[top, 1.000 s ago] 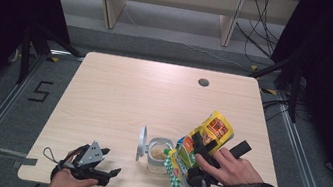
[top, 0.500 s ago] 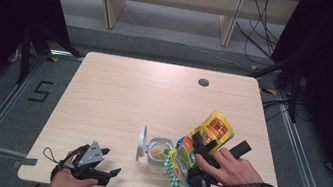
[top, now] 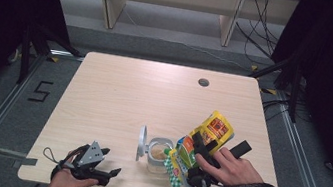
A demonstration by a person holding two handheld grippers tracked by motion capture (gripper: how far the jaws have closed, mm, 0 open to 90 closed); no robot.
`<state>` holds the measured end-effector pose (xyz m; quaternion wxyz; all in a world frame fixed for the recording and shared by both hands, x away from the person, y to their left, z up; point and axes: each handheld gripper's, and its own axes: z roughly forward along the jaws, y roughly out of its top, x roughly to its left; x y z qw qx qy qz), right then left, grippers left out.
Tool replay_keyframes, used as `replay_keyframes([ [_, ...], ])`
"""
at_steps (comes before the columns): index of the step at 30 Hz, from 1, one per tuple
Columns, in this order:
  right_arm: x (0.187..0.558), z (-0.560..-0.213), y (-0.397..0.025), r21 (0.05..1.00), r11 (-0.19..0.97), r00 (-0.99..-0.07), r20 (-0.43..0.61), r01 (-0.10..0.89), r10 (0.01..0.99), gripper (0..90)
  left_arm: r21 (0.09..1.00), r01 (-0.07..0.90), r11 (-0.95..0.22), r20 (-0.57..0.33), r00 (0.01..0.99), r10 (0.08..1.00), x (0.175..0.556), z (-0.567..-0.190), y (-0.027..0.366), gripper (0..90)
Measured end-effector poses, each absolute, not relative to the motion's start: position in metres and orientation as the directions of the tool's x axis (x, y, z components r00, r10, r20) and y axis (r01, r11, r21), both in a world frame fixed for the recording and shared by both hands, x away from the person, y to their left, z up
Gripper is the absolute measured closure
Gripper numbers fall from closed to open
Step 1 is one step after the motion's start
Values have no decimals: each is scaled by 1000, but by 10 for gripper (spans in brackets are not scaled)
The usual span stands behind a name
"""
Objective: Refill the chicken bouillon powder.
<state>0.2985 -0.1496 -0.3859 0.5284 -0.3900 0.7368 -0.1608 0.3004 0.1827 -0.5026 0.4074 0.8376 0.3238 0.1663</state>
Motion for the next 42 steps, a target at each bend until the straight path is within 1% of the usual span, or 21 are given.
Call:
replay_keyframes([
  [17,298,-385,-150,-657,641,-138,-647,-398,-750,596,791,404,-459,18,735,678,300,-502,183,224],
  [21,298,-385,-150,-657,639,-138,-646,-399,-751,596,793,410,-451,6,734,679,300,-502,183,224],
  [23,299,-385,-150,-657,638,-135,-646,-403,-751,596,791,401,-462,23,736,677,300,-502,183,224],
  [35,300,-385,-150,-654,639,-138,-647,-404,-750,596,793,410,-451,7,734,680,300,-502,183,224],
  [38,300,-385,-149,-655,637,-135,-646,-407,-751,596,791,387,-473,35,743,668,301,-502,183,224],
  [39,300,-386,-149,-653,637,-135,-647,-409,-750,596,792,387,-472,33,745,666,301,-502,183,224],
  [40,300,-386,-149,-652,638,-137,-648,-409,-750,596,794,407,-452,10,734,679,300,-502,183,224],
  [42,300,-385,-149,-655,639,-139,-646,-404,-751,596,793,410,-451,7,733,680,300,-502,183,224],
])
